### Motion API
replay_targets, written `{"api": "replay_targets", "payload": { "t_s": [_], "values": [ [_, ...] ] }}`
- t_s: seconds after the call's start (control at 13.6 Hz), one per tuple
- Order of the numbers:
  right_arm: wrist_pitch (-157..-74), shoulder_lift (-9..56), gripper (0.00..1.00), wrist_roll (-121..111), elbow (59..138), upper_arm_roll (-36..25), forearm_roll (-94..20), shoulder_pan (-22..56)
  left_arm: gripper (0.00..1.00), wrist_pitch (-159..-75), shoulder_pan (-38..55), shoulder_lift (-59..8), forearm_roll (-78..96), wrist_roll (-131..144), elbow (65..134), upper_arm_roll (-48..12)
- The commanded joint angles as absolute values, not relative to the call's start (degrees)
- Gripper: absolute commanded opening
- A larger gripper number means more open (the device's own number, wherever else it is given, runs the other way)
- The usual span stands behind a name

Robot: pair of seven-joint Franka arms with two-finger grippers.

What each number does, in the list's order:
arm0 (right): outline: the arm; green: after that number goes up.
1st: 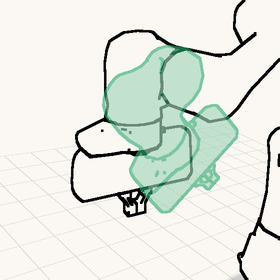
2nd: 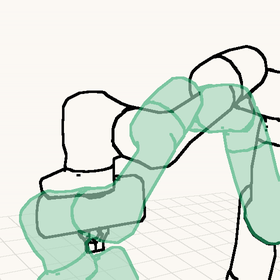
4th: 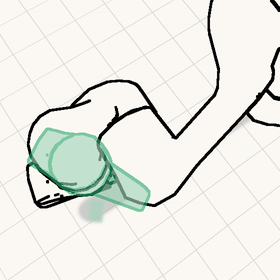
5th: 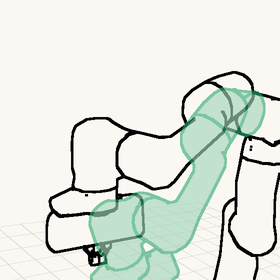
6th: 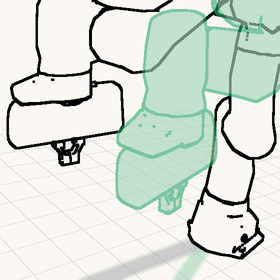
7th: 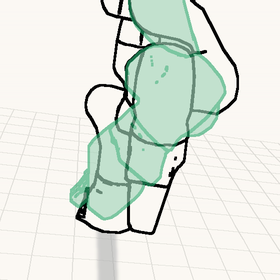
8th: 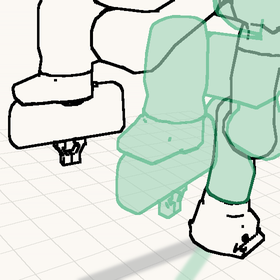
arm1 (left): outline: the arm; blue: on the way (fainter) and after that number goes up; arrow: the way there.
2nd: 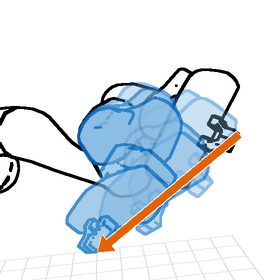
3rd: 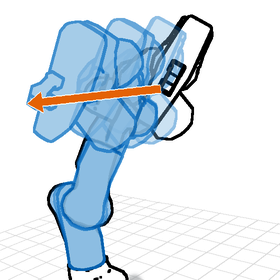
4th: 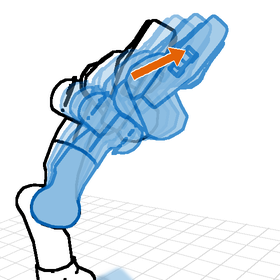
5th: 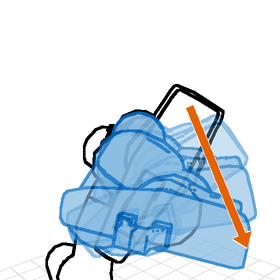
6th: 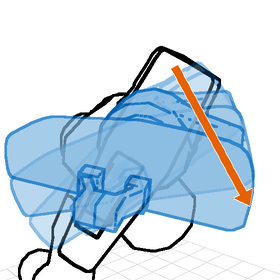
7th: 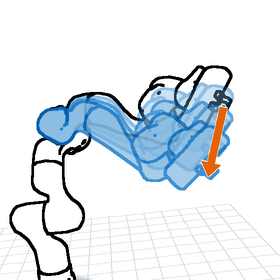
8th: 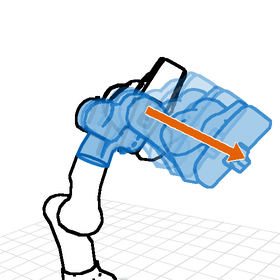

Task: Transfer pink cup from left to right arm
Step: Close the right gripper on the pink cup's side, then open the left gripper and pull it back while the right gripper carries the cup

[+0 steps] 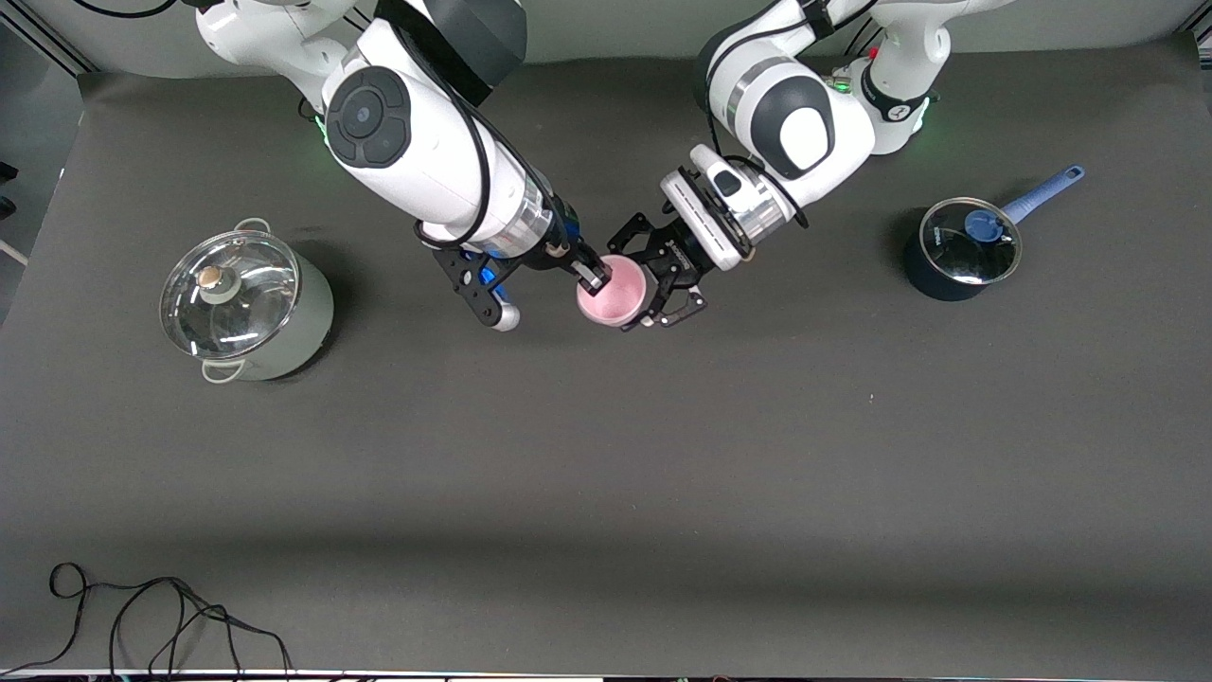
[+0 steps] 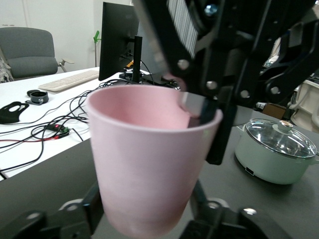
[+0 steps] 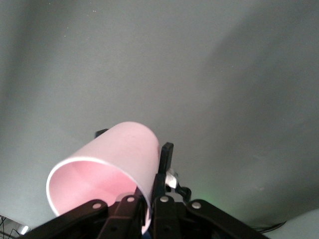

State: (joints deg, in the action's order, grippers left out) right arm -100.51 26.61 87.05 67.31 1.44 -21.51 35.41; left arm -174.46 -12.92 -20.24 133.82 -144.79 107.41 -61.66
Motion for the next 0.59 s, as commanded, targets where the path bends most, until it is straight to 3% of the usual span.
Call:
{"api": "replay_targets", "payload": {
  "t_s": [0.0, 0.52],
  "values": [
    [-100.02, 27.25, 0.00, 86.05, 65.39, 1.32, -20.65, 35.60, 1.00, -175.08, -12.66, -20.83, 134.74, -144.67, 106.61, -61.52],
    [-96.26, 25.58, 0.00, 74.82, 65.74, 0.53, -20.48, 32.62, 1.00, -175.43, -14.49, -24.26, 133.77, -144.58, 109.76, -59.42]
  ]
}}
